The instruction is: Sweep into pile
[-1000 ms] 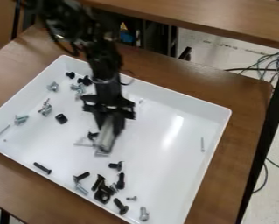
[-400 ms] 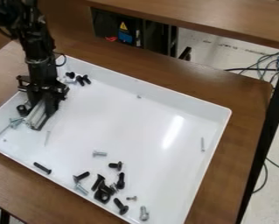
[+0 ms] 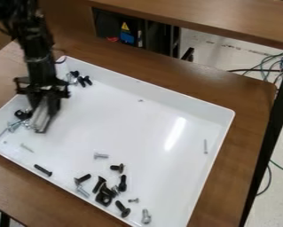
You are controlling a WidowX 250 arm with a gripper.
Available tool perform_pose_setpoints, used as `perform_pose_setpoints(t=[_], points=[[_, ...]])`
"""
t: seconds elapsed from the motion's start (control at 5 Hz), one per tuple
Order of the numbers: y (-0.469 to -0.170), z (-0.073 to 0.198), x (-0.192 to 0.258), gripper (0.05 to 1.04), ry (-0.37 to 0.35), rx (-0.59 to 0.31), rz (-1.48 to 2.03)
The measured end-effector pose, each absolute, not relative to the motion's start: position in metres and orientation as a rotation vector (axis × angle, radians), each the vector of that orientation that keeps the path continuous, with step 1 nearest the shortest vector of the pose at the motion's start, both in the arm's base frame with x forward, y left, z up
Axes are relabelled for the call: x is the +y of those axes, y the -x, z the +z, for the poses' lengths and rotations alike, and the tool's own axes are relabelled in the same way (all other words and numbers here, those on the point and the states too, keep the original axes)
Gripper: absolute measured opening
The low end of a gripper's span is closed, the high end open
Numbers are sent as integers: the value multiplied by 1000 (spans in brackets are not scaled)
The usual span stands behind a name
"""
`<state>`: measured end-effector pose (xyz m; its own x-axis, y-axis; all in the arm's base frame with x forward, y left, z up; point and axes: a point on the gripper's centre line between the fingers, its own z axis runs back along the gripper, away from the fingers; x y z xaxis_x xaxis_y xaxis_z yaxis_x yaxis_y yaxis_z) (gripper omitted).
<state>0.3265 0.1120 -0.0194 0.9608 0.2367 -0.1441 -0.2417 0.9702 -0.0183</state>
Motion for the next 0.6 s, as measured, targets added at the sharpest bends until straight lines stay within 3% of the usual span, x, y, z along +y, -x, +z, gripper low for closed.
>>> perform_pose_setpoints(t=[0.4, 0.6], points=[[-346, 5, 19, 355, 100, 59, 188], [-342, 3, -30, 355, 153, 55, 231]])
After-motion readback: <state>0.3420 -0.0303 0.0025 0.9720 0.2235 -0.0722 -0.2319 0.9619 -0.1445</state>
